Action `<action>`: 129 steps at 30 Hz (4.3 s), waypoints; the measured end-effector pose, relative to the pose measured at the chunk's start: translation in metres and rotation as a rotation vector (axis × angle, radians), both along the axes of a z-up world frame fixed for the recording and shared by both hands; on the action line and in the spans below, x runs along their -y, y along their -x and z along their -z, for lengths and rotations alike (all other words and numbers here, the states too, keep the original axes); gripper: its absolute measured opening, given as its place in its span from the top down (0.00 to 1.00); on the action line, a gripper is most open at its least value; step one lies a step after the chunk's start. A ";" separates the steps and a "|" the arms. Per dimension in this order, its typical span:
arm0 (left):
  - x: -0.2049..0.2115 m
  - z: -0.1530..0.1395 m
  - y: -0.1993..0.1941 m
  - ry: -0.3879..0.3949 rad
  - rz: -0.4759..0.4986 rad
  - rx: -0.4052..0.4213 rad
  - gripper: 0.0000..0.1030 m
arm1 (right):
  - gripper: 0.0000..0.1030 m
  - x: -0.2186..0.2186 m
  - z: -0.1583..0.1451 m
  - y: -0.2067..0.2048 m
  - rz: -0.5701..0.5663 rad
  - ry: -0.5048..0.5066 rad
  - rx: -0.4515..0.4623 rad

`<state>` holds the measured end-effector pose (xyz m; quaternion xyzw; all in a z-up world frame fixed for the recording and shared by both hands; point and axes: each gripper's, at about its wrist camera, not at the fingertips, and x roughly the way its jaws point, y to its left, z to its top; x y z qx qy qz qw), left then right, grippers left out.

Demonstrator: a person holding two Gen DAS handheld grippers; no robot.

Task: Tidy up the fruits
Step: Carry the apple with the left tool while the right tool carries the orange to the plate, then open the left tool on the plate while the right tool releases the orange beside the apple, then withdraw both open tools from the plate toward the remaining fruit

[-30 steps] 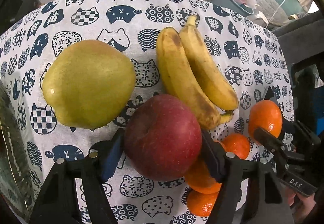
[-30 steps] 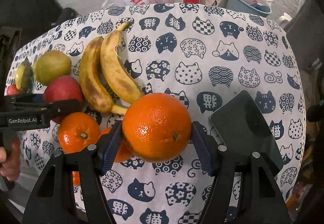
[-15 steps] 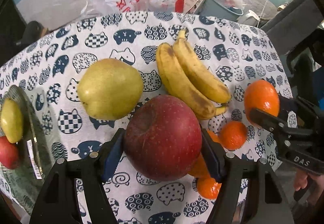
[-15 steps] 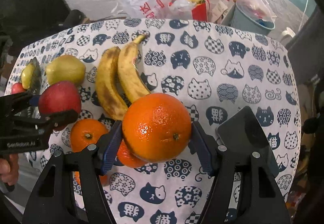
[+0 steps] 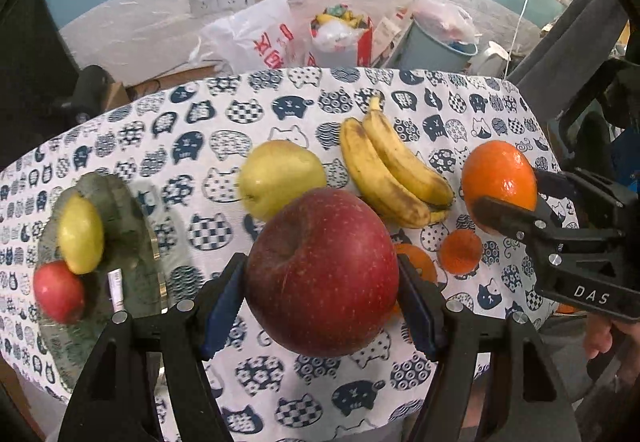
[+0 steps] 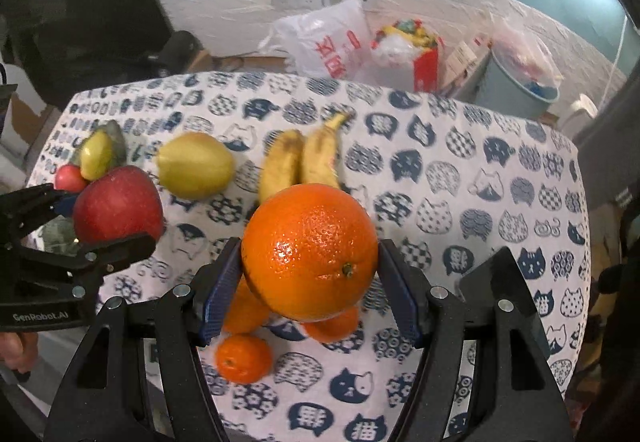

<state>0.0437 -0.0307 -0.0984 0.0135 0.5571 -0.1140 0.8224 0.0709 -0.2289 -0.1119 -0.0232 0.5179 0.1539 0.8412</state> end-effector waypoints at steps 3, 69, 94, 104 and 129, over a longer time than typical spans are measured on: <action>-0.013 -0.006 0.007 -0.002 -0.017 0.010 0.29 | 0.34 -0.014 -0.008 0.002 -0.027 -0.008 0.014; -0.239 0.060 0.060 0.021 -0.432 -0.175 0.29 | 0.34 -0.280 0.034 0.000 -0.424 -0.031 -0.127; -0.235 0.057 0.063 -0.058 -0.415 -0.176 0.27 | 0.40 -0.275 0.044 -0.004 -0.426 -0.030 -0.146; -0.230 0.045 0.065 -0.109 -0.397 -0.136 0.27 | 0.39 -0.275 0.041 -0.002 -0.425 -0.028 -0.134; -0.126 -0.005 0.054 -0.164 -0.183 -0.011 0.26 | 0.28 -0.154 -0.015 0.010 -0.260 -0.012 -0.022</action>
